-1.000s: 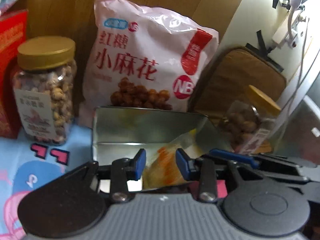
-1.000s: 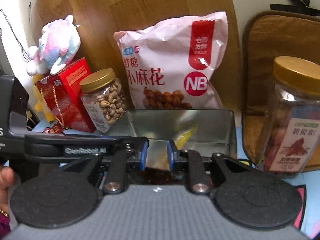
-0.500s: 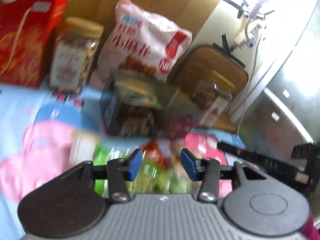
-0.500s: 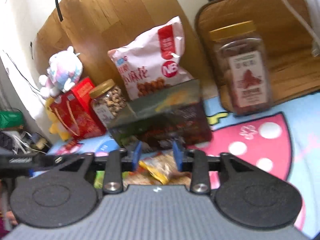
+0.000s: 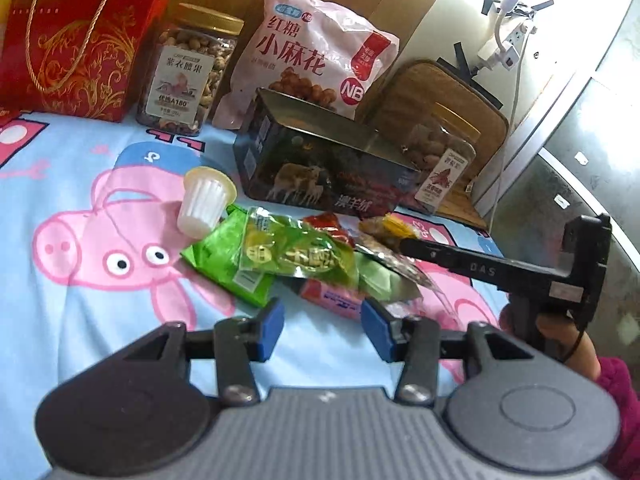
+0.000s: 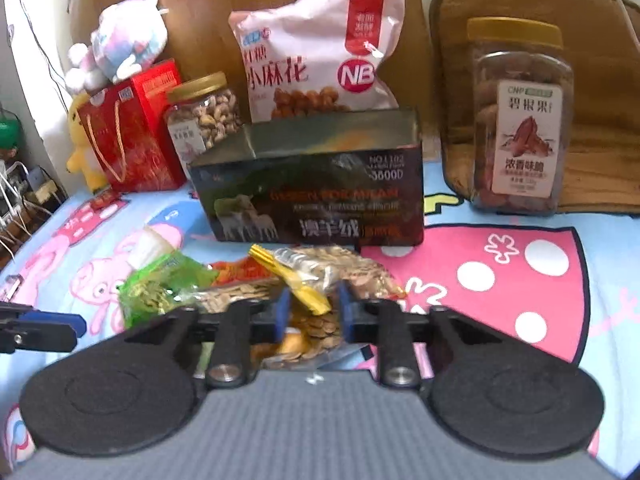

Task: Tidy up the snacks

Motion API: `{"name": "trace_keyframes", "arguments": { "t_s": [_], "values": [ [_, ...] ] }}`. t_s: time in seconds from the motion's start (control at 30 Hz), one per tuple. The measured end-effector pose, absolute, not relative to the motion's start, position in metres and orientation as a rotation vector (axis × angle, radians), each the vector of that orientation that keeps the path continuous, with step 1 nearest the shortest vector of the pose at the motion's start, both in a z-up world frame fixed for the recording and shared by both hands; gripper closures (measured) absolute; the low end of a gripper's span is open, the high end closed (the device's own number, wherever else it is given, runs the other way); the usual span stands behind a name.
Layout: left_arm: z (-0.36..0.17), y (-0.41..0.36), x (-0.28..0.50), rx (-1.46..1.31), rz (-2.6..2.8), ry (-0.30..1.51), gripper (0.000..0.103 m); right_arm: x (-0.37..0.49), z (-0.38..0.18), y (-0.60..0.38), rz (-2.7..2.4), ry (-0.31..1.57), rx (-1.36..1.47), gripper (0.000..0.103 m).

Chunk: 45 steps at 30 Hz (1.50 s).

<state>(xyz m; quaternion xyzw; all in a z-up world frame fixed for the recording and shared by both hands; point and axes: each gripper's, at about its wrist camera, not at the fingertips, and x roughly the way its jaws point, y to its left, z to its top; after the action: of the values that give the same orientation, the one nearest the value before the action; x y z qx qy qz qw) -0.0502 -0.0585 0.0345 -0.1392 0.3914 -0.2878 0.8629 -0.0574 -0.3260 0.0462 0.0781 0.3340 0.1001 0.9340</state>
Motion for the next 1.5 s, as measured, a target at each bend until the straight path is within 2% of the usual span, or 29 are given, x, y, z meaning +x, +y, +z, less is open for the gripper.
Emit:
{"name": "trace_keyframes", "arguments": {
  "t_s": [0.13, 0.17, 0.23, 0.4, 0.47, 0.57, 0.7, 0.8, 0.97, 1.0, 1.03, 1.1, 1.33, 1.5],
  "values": [
    [0.041, -0.054, -0.054, -0.314, -0.627, 0.820, 0.058, -0.095, 0.066, -0.312, 0.299, 0.613, 0.112, 0.083],
    [0.042, -0.053, -0.055, -0.322, -0.640, 0.819, 0.056, -0.110, 0.072, -0.303, 0.347, 0.593, 0.061, 0.083],
    [0.044, -0.049, -0.059, -0.338, -0.675, 0.813, 0.044, -0.137, 0.078, -0.284, 0.420, 0.572, -0.056, 0.083],
    [0.038, -0.058, -0.065, -0.296, -0.693, 0.855, 0.043, -0.178, 0.057, -0.250, 0.505, 0.641, -0.251, 0.080],
    [0.034, -0.066, -0.067, -0.273, -0.709, 0.884, 0.043, -0.181, 0.045, -0.252, 0.503, 0.702, -0.217, 0.077],
    [0.031, -0.079, -0.071, -0.230, -0.732, 0.901, 0.043, -0.189, 0.035, -0.265, 0.485, 0.734, -0.109, 0.064],
    [0.025, -0.094, -0.070, -0.214, -0.764, 0.945, 0.043, -0.186, 0.038, -0.290, 0.507, 0.739, 0.112, 0.058],
    [0.017, -0.103, -0.072, -0.210, -0.785, 0.989, 0.043, -0.183, 0.034, -0.293, 0.507, 0.738, 0.173, 0.054],
    [0.004, -0.118, -0.077, -0.205, -0.815, 1.023, 0.048, -0.180, 0.016, -0.289, 0.507, 0.775, 0.247, 0.056],
    [0.004, -0.121, -0.079, -0.197, -0.835, 1.025, 0.062, -0.182, 0.015, -0.288, 0.507, 0.759, 0.239, 0.063],
    [0.005, -0.121, -0.079, -0.205, -0.854, 1.033, 0.065, -0.179, 0.015, -0.284, 0.528, 0.770, 0.239, 0.072],
    [0.013, -0.120, -0.083, -0.186, -0.850, 1.005, 0.068, -0.179, 0.020, -0.280, 0.524, 0.759, 0.219, 0.074],
    [0.081, -0.111, -0.079, -0.158, -0.881, 0.792, 0.068, -0.167, 0.073, -0.284, 0.553, 0.582, 0.167, 0.076],
    [0.119, -0.134, -0.023, -0.113, -0.823, 0.650, 0.067, -0.099, 0.111, -0.303, 0.506, 0.501, 0.136, 0.076]
  ]
}}
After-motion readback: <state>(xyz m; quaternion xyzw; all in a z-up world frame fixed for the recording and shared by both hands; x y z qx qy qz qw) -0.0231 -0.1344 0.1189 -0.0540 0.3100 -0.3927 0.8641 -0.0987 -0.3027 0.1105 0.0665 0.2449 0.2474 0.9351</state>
